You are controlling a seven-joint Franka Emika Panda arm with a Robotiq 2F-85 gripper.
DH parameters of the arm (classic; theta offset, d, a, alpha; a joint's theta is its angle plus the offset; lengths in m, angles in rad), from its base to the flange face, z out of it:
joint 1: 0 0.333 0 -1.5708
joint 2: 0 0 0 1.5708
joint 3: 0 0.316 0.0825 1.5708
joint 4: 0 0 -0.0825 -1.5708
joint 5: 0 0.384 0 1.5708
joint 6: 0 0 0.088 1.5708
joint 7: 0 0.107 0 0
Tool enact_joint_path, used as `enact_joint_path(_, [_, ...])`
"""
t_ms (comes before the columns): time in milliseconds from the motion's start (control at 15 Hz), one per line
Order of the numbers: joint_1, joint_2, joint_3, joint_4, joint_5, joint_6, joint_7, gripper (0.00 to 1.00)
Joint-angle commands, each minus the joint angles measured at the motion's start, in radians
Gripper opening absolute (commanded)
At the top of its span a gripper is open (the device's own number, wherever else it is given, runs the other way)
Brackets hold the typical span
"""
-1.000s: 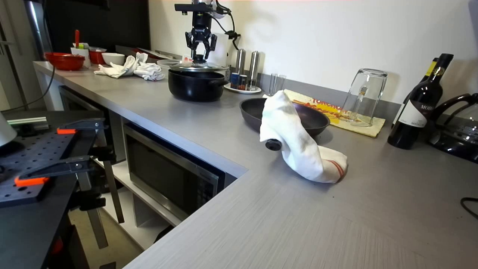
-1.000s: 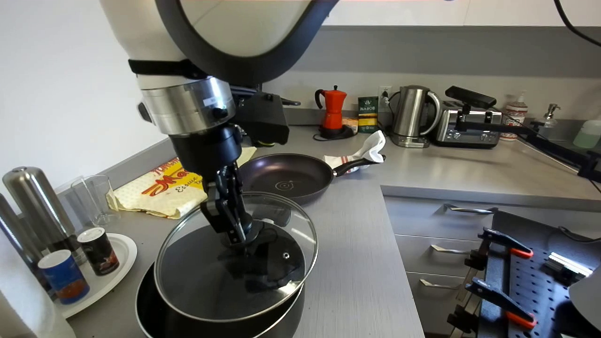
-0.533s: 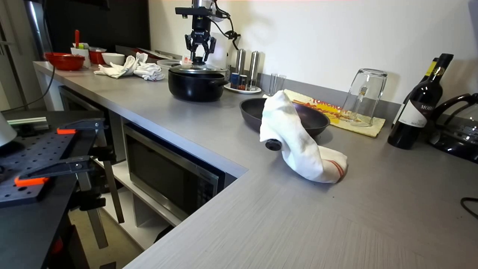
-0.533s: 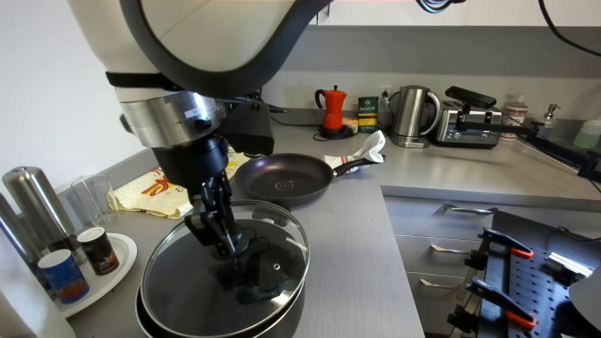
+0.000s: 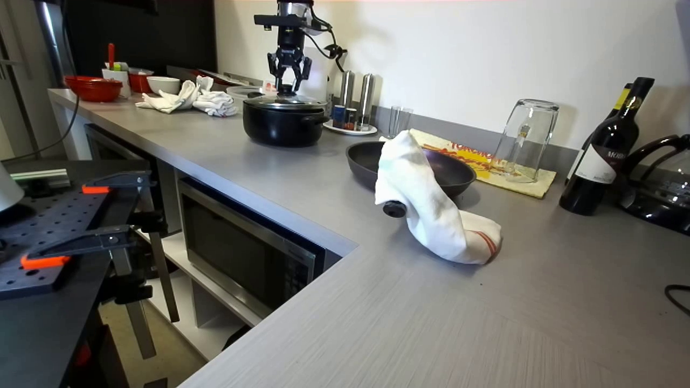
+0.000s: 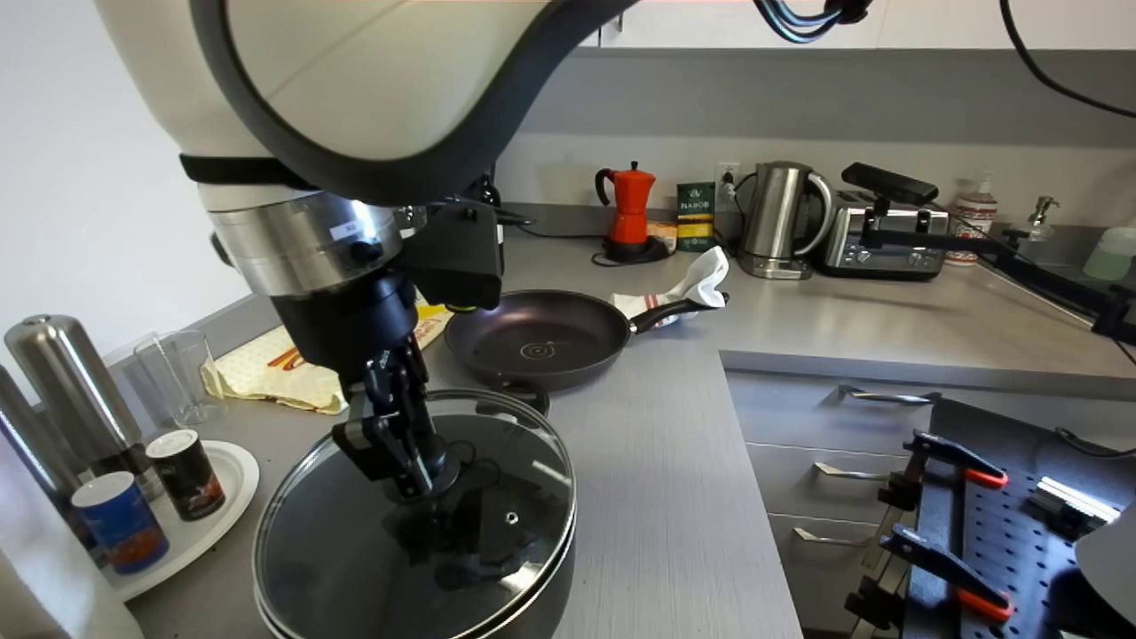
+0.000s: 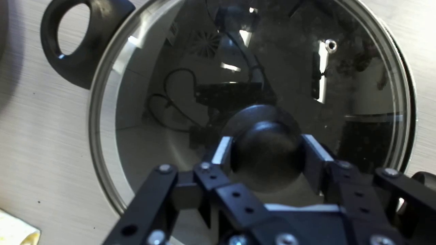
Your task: Put the glass lid on the black pot.
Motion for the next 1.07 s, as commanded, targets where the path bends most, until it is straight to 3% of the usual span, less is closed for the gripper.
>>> enact_joint_path(0, [0.007, 0.011, 0.000, 0.055, 0.013, -0.044, -0.009, 0.26])
enact_joint_path(1000, [-0.023, 0.020, 0.014, 0.045, 0.091, -0.032, -0.036, 0.26])
